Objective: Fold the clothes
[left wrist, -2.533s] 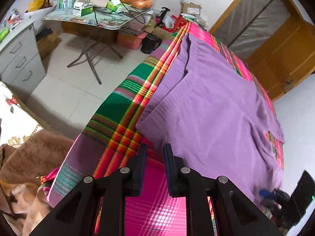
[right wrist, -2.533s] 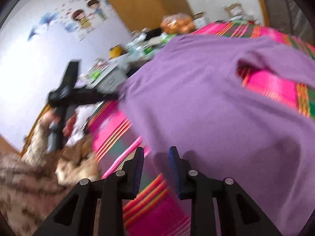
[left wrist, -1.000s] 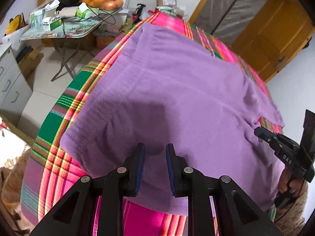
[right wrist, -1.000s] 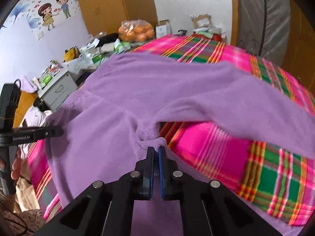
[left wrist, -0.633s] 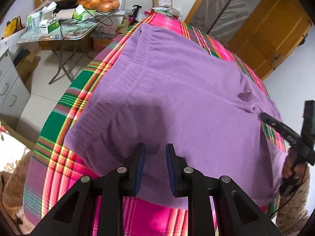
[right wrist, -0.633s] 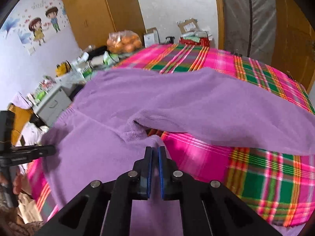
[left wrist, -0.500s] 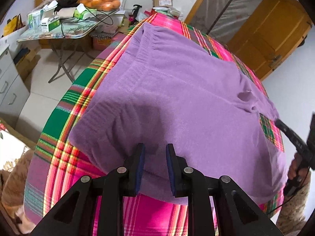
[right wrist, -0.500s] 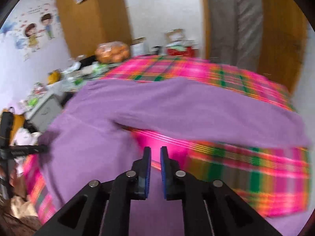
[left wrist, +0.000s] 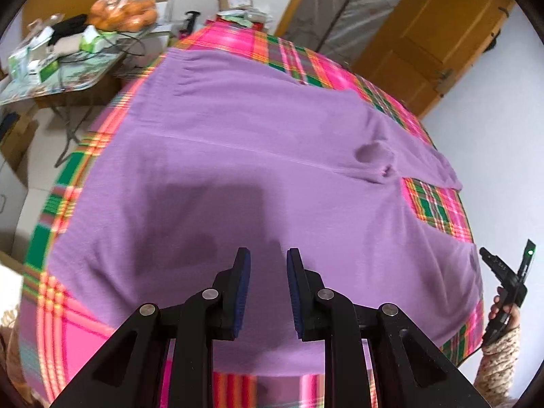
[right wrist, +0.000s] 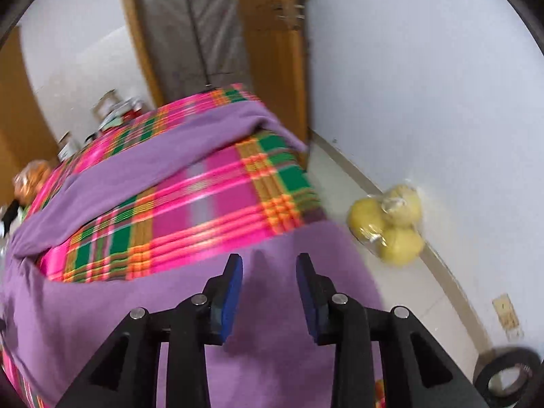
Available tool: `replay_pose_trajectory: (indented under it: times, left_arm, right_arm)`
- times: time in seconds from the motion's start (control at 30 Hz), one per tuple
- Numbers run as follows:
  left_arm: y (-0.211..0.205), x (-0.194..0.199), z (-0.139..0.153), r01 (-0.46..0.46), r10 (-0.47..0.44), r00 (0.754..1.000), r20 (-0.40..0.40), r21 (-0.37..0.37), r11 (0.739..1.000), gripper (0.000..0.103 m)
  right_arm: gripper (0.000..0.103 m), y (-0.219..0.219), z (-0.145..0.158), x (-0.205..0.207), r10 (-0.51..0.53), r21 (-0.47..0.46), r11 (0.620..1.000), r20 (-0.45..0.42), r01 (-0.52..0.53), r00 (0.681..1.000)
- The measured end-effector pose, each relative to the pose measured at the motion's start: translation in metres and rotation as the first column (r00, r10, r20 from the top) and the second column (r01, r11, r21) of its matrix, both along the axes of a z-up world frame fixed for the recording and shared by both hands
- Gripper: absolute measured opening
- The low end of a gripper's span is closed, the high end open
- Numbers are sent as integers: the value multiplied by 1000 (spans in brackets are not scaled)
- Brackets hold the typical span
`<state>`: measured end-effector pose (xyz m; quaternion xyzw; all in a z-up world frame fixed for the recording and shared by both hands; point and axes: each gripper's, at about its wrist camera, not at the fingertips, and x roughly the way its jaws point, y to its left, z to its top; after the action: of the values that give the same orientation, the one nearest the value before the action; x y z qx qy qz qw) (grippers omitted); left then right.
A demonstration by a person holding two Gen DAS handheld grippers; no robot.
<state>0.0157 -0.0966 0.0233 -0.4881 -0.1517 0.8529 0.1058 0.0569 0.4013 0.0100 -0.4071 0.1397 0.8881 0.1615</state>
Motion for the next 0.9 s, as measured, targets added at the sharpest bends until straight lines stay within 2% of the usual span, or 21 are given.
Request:
replay_pose_trajectory:
  times: [0.17, 0.33, 0.43, 0.6, 0.73, 0.83, 0.9]
  left_arm:
    - [20, -8, -4, 38, -37, 999, 16, -16, 999, 23]
    - [25, -12, -8, 30, -29, 999, 33, -29, 999, 23]
    - [26, -14, -10, 26, -24, 999, 42, -34, 999, 23]
    - [27, -15, -13, 12, -10, 999, 49, -33, 999, 23]
    - [29, -16, -14, 4, -2, 999, 49, -33, 999, 22]
    - [28, -17, -14, -4, 5, 999, 49, -25, 1000, 22]
    - [26, -16, -14, -6, 7, 999, 48, -22, 1000, 22]
  right_arm:
    - [37, 22, -14, -5, -42, 14, 999, 45, 41, 998]
    - [38, 33, -20, -17, -39, 31, 999, 32, 38, 999]
    - [44, 41, -22, -28, -26, 27, 999, 32, 25, 999]
    - [48, 57, -27, -28, -53, -82, 995, 9, 54, 999]
    - [34, 59, -28, -23, -64, -113, 992, -15, 62, 998]
    - [7, 55, -22, -21, -76, -57, 996, -25, 74, 997]
    - [6, 54, -19, -20, -77, -35, 996, -29, 76, 997]
